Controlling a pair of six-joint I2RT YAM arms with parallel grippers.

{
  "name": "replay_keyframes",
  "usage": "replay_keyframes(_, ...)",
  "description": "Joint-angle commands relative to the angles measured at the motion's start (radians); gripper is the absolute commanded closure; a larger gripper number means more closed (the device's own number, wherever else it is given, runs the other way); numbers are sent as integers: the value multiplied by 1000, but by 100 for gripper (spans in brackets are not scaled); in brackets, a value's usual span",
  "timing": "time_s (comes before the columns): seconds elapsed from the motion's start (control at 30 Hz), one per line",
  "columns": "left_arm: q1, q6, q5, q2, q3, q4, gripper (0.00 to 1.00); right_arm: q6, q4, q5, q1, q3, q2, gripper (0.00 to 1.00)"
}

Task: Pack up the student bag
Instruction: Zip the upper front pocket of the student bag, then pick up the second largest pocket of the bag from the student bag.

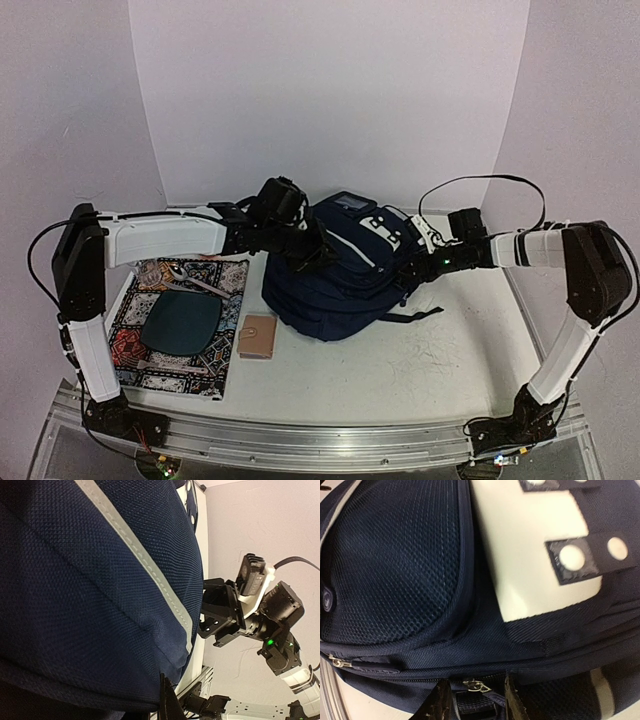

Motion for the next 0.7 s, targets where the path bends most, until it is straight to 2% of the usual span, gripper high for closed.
replay_keyframes(0.0, 8, 18, 25, -15, 98, 144, 100, -30, -50, -98, 4, 25, 23, 63)
replay_keyframes(0.37, 29, 17, 40, -27, 98, 144, 100, -86, -149, -109, 4, 61, 61, 62)
replay_keyframes(0.67, 34, 17, 42, -31, 81, 145, 100, -75, -154, -72, 4, 19, 10, 87)
